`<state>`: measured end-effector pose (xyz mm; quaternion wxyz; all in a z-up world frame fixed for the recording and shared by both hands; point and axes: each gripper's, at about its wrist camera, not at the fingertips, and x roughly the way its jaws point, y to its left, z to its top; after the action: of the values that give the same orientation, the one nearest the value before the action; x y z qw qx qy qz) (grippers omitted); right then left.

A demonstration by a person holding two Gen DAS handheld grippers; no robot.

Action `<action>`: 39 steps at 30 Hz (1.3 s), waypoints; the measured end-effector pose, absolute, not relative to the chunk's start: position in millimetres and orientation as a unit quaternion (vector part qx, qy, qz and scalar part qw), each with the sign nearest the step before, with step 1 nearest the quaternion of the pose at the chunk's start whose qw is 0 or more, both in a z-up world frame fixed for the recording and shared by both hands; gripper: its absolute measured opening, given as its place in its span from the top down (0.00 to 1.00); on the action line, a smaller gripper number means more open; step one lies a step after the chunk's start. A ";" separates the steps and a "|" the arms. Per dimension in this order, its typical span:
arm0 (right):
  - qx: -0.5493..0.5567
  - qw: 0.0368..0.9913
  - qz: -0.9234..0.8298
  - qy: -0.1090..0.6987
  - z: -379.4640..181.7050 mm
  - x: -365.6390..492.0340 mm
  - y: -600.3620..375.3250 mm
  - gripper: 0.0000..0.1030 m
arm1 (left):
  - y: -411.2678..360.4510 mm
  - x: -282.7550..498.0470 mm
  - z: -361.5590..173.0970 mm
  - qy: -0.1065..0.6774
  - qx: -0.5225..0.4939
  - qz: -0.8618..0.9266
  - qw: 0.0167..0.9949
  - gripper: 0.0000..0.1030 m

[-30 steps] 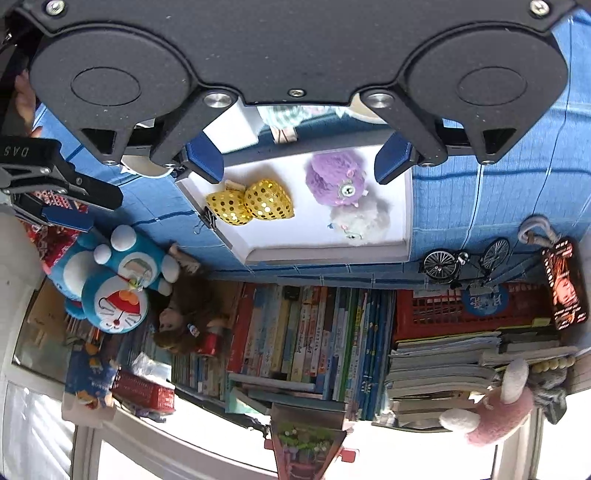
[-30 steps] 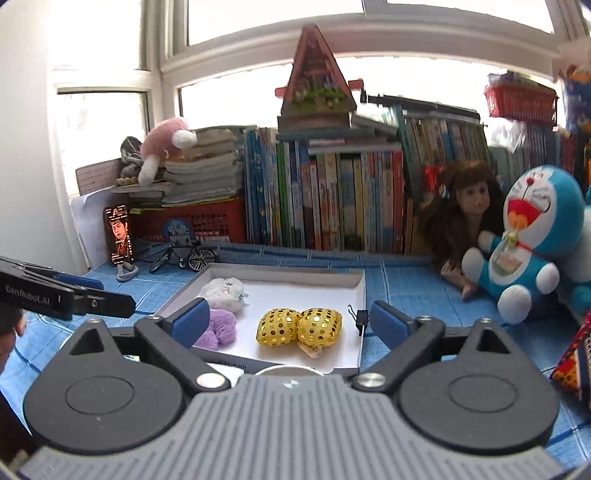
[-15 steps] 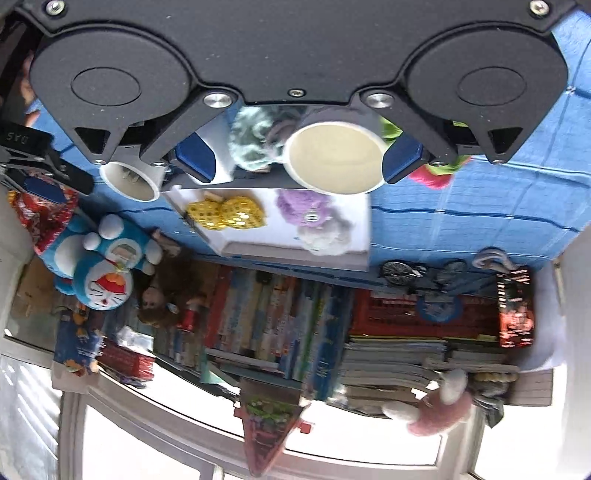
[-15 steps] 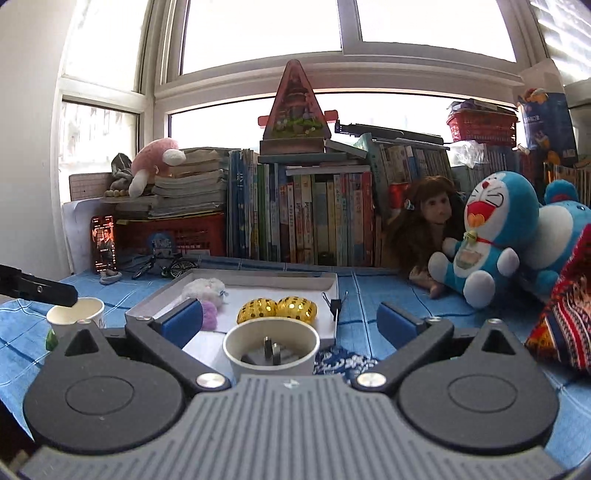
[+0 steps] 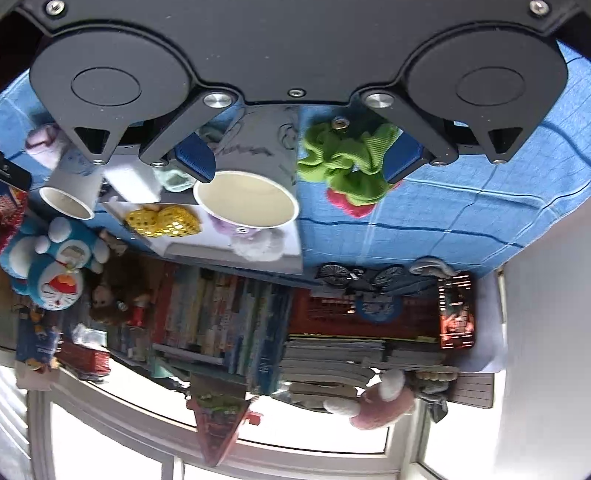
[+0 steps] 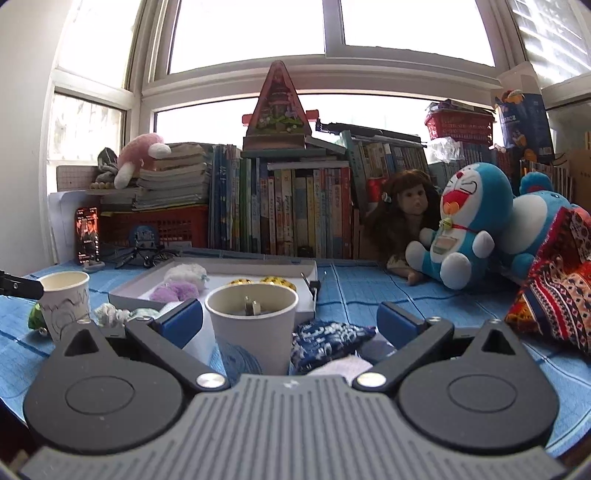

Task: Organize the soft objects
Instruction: 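Grasp the green scrunchie with the left gripper while the right gripper grasps the pink sock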

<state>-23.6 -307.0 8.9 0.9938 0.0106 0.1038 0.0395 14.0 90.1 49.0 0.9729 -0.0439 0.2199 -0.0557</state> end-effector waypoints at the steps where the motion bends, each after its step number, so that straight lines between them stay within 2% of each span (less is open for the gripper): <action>1: 0.012 0.994 0.038 0.105 7.3 -24.5 -307.5 0.00 | 90.0 12.7 48.1 0.218 -0.043 -0.053 0.974 0.06; 14: 0.021 0.992 0.022 0.123 -8.7 -30.2 -314.0 0.00 | 94.0 6.3 37.6 0.212 -0.022 -0.015 0.977 0.07; 16: 0.019 0.991 0.020 0.128 -11.4 -30.1 -313.7 0.00 | 95.8 7.7 34.7 0.218 -0.024 -0.013 0.976 0.09; 21: 0.020 0.988 0.023 0.148 -18.4 -28.3 -315.0 0.00 | 99.2 13.6 28.0 0.235 -0.031 -0.006 0.972 0.26; 24: 0.022 0.987 0.024 0.155 -20.7 -27.2 -314.9 0.00 | 103.3 16.8 25.4 0.238 -0.042 0.002 0.970 0.34; 31: 0.014 0.985 0.021 0.172 -25.9 -21.6 -312.6 0.04 | 115.5 32.9 21.2 0.247 -0.080 0.017 0.966 0.38; 34: 0.015 0.984 0.015 0.178 -28.0 -18.5 -312.7 0.05 | 115.4 44.0 17.4 0.268 -0.071 0.031 0.960 0.44; 39: 0.014 0.983 0.006 0.185 -30.8 -12.7 -313.9 0.05 | 115.9 54.8 10.7 0.277 -0.086 0.035 0.957 0.44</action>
<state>-12.7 -313.9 -30.8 0.9827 0.0135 0.1846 0.0055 54.8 115.9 10.8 0.9565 -0.0859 0.2765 0.0350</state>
